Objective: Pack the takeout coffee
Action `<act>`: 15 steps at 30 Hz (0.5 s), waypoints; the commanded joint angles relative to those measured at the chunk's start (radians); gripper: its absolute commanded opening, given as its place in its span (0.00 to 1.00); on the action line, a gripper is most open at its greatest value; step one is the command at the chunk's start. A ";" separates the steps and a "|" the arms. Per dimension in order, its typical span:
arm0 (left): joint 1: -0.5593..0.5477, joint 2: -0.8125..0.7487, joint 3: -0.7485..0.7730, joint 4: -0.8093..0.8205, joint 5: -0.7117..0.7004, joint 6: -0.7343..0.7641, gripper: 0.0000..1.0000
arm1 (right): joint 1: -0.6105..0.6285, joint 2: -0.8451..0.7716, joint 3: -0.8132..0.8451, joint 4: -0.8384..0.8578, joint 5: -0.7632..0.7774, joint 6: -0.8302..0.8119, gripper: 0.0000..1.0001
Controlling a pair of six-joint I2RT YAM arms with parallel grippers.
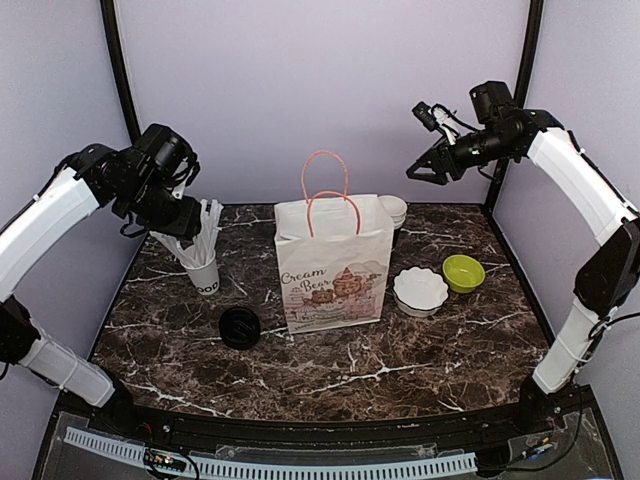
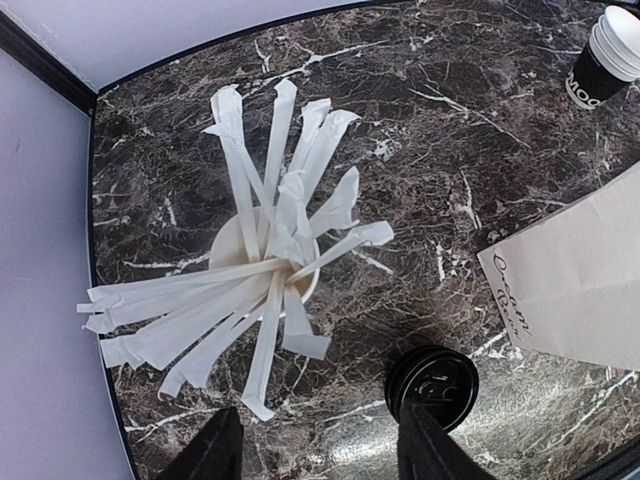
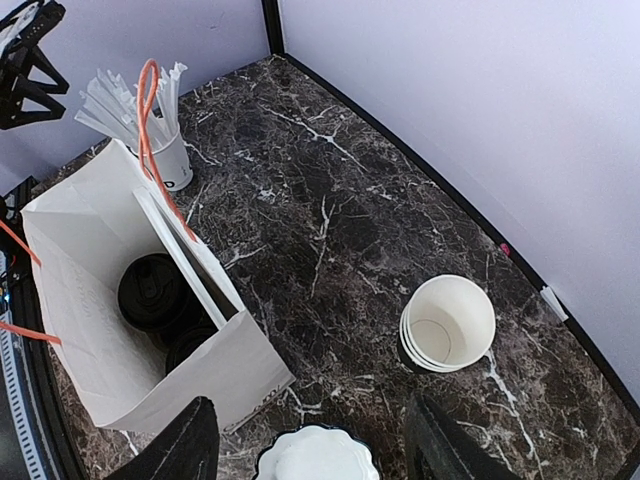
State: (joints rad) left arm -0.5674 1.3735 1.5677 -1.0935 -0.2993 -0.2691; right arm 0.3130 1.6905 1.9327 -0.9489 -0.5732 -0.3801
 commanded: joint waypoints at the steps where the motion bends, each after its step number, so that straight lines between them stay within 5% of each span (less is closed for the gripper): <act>1: 0.015 0.019 -0.009 0.025 -0.047 0.019 0.51 | -0.008 -0.011 -0.018 0.024 -0.010 0.005 0.63; 5: 0.032 0.042 -0.004 0.059 -0.047 0.045 0.42 | -0.007 -0.018 -0.026 0.027 -0.006 0.003 0.64; 15: 0.054 0.102 0.000 0.096 -0.022 0.063 0.38 | -0.006 -0.018 -0.037 0.030 -0.007 0.000 0.63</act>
State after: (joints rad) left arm -0.5232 1.4731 1.5677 -1.0145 -0.3218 -0.2207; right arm 0.3130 1.6905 1.9083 -0.9455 -0.5724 -0.3805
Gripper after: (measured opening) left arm 0.410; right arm 0.635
